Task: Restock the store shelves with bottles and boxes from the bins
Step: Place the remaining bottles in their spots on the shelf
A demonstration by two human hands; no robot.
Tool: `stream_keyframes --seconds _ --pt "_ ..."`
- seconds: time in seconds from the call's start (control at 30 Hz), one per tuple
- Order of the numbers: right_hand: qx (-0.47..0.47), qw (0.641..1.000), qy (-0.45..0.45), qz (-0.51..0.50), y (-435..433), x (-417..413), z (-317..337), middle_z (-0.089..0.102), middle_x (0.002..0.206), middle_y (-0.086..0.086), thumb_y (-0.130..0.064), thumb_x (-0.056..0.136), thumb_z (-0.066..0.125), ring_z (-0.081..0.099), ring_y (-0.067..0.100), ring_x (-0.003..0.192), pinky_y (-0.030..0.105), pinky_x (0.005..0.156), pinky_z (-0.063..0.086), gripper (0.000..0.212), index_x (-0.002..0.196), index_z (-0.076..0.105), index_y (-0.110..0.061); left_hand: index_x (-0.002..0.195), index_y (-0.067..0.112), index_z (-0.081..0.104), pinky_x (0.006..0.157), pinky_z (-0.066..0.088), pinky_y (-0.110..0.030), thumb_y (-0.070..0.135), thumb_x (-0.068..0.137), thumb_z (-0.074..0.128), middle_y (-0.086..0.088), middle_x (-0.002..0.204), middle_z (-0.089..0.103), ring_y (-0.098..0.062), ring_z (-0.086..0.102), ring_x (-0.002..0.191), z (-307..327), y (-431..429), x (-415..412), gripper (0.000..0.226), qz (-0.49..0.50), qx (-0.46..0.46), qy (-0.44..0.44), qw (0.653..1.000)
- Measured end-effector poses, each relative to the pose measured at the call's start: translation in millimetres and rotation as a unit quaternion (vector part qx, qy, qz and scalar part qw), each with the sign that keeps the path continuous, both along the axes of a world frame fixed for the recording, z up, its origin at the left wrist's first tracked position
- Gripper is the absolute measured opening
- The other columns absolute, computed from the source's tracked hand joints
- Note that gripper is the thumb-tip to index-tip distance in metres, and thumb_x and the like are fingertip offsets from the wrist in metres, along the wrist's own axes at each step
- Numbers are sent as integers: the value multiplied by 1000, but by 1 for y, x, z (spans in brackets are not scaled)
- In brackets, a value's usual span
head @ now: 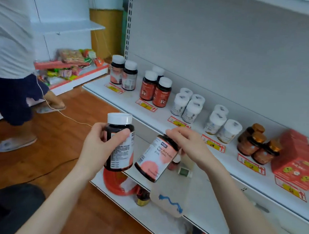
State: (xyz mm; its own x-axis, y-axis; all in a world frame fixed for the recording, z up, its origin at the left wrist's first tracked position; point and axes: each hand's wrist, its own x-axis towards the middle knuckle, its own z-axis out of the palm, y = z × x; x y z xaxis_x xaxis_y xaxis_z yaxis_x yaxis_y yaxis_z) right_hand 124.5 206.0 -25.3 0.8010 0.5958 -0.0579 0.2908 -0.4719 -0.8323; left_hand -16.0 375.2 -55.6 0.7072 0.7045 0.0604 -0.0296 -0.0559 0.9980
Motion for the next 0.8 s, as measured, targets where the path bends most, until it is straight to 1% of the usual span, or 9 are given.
stream_keyframes --seconds 0.13,0.2,0.27,0.37,0.47,0.57,0.67,0.73,0.8 --pt "-4 1000 1 6 45 8 10 56 74 -10 -43 85 57 51 8 67 25 56 39 22 77 63 -24 89 23 52 58 49 -16 23 80 68 0 89 61 -9 59 78 10 45 3 19 -14 -9 -16 1000" --pt "2 1000 6 -3 65 12 14 59 77 -6 -41 85 58 51 10 68 24 55 39 20 79 65 -23 89 23 53 64 51 -23 31 72 76 -2 90 62 -13 60 80 11 67 4 30 -20 -12 -21 1000" --pt "14 1000 5 -14 84 15 19 60 80 -2 -38 85 59 50 10 67 21 51 38 18 83 66 -21 89 25 53 68 51 -30 44 61 75 -1 91 64 -15 62 82 13 87 4 40 -28 -9 -13 999" --pt "32 999 -4 -35 110 17 26 62 79 -3 -38 83 62 51 11 64 20 49 36 18 84 65 -20 88 25 52 60 49 -18 34 71 76 3 88 62 -10 61 78 15 111 6 31 -25 7 -7 1000" --pt "45 997 3 -57 129 22 30 63 83 -5 -38 82 62 50 12 63 21 50 36 18 83 65 -21 91 22 52 51 44 -6 25 79 68 4 87 61 -5 58 75 18 128 10 20 -20 13 -11 1000" --pt "36 997 -1 -67 144 30 32 61 78 -5 -38 84 61 47 10 60 14 43 34 18 83 64 -20 93 21 52 51 44 -7 25 80 67 4 87 62 -4 59 72 22 141 16 20 -24 12 -17 1000" --pt "44 997 -5 -64 158 43 34 60 79 0 -38 84 62 48 13 61 19 47 35 25 90 66 -13 88 26 51 51 45 -9 25 80 66 4 87 62 2 62 66 26 150 24 17 -34 8 -25 999" --pt "57 996 -3 -75 169 54 35 58 74 -1 -36 83 63 46 12 57 20 47 34 28 92 67 -10 88 26 52 49 44 -6 23 80 66 5 87 63 8 61 62 27 156 32 17 -37 3 -31 999" --pt "76 993 -3 -89 181 66 37 56 69 -4 -35 84 63 44 8 51 19 46 33 26 91 67 -10 89 26 52 48 44 -6 22 80 67 5 86 63 9 61 61 29 163 41 17 -33 -5 -34 999"
